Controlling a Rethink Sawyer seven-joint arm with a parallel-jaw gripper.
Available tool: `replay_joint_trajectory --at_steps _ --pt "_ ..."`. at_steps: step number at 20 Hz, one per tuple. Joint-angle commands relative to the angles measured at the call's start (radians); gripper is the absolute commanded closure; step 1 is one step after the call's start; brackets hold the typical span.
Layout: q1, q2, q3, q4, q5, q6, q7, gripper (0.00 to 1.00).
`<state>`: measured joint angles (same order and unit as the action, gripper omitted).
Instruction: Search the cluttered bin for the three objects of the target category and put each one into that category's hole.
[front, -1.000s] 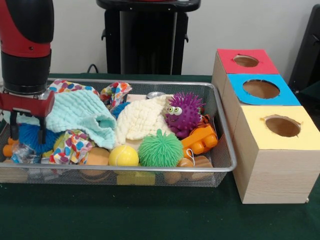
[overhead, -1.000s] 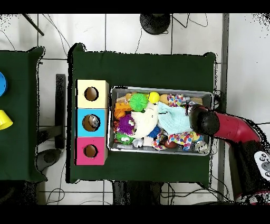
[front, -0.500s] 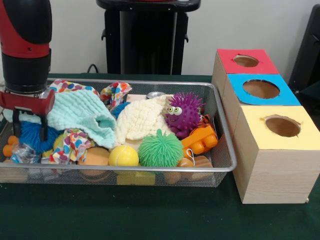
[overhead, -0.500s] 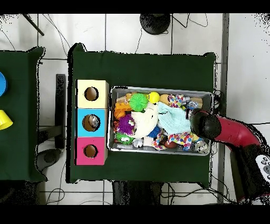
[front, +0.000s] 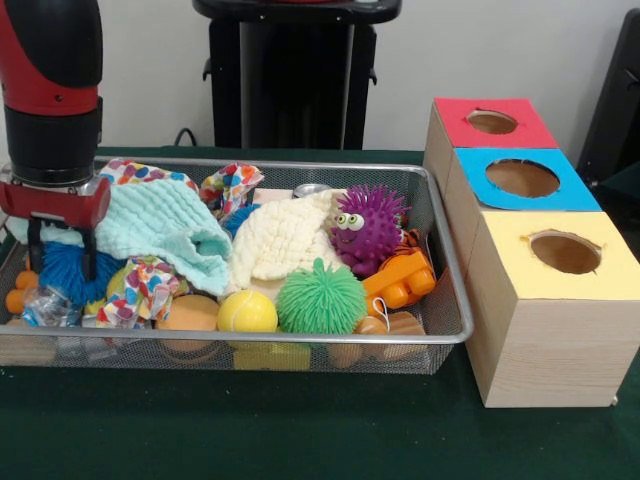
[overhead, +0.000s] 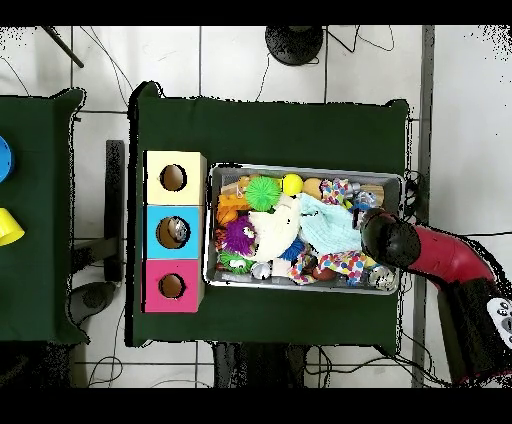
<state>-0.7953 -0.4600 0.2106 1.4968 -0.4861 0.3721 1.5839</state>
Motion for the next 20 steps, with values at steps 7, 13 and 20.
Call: replay_joint_trajectory --at_steps 7,13,20 --pt "-0.037 0.043 0.113 0.069 0.031 0.011 0.039 0.0" --pt "-0.027 0.027 0.11 0.068 0.04 0.03 0.043 0.0" --pt "-0.017 0.018 0.099 0.071 0.051 0.05 0.05 0.0"
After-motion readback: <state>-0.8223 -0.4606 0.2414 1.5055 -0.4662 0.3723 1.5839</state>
